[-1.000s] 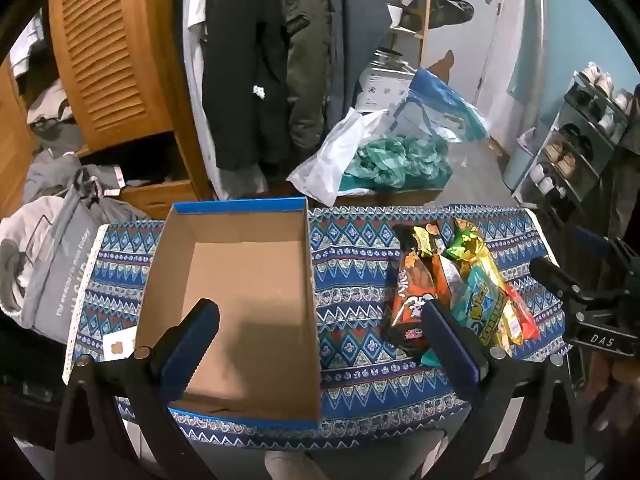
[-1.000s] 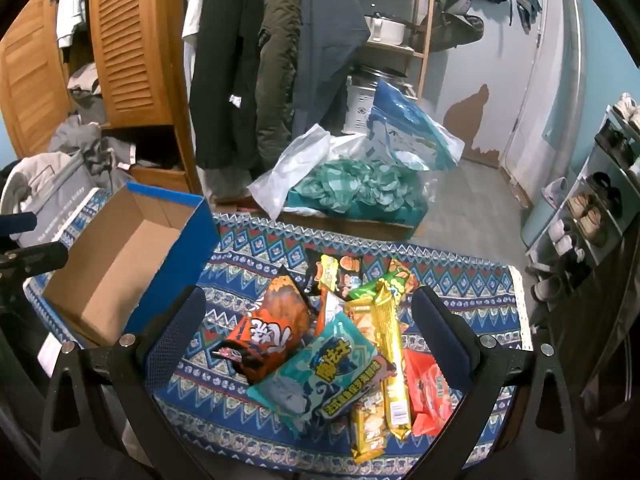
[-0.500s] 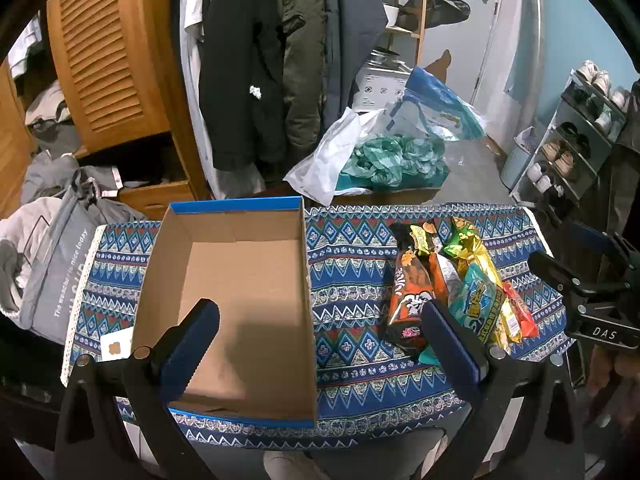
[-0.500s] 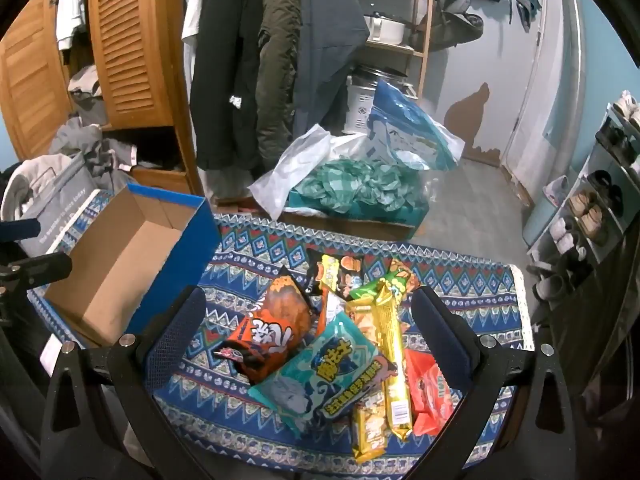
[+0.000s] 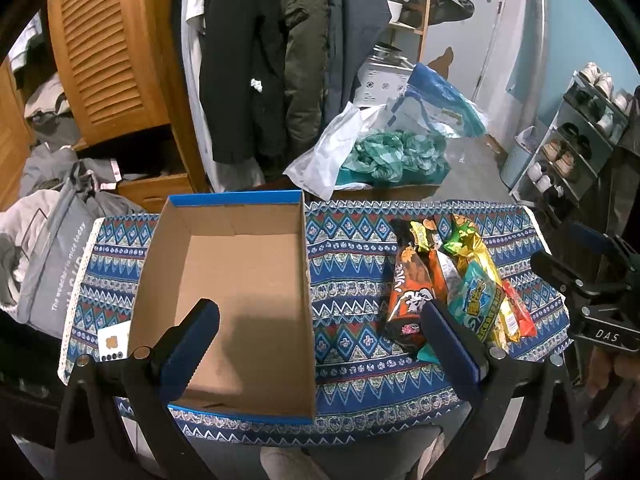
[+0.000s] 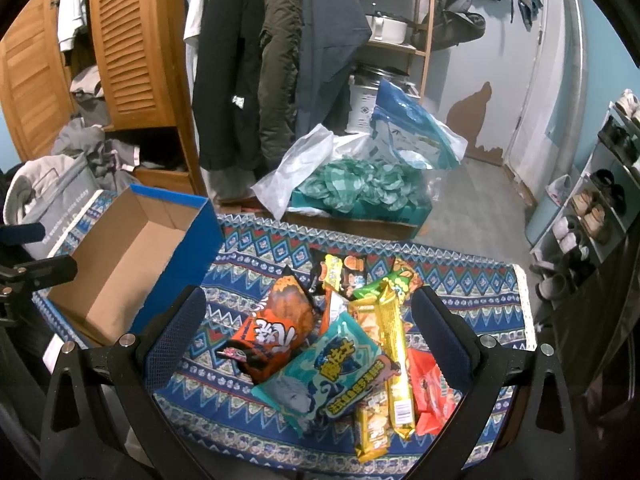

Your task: Organize snacks

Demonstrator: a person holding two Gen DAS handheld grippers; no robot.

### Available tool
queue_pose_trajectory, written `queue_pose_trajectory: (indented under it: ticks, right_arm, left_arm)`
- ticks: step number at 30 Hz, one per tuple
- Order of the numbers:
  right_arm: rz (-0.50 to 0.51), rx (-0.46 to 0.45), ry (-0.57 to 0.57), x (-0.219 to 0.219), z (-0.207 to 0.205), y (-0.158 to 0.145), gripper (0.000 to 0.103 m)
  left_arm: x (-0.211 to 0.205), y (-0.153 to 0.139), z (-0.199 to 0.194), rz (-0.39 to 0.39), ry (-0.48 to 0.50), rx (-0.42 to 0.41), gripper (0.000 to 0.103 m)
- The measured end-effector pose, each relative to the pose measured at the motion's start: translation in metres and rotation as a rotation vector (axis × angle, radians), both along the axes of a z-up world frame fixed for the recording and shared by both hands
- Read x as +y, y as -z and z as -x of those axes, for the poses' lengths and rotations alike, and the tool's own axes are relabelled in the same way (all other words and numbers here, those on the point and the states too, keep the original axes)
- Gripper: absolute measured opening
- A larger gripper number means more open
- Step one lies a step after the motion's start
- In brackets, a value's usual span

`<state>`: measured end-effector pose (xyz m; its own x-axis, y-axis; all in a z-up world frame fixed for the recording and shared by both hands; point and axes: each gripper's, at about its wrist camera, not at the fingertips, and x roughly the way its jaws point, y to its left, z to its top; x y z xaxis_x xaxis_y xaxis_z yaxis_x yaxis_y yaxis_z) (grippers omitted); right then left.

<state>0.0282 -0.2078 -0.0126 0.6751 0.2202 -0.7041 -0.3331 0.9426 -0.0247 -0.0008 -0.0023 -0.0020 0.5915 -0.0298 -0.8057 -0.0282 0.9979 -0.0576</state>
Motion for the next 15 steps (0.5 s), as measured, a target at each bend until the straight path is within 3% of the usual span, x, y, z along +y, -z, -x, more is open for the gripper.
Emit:
queue_pose_trajectory:
  ticks: [15]
  right_arm:
    - [-0.004, 0.002, 0.0, -0.0007, -0.0004, 0.001, 0.101]
  left_arm:
    - [-0.002, 0.0017, 0.0017, 0.0, 0.002, -0.001, 0.102]
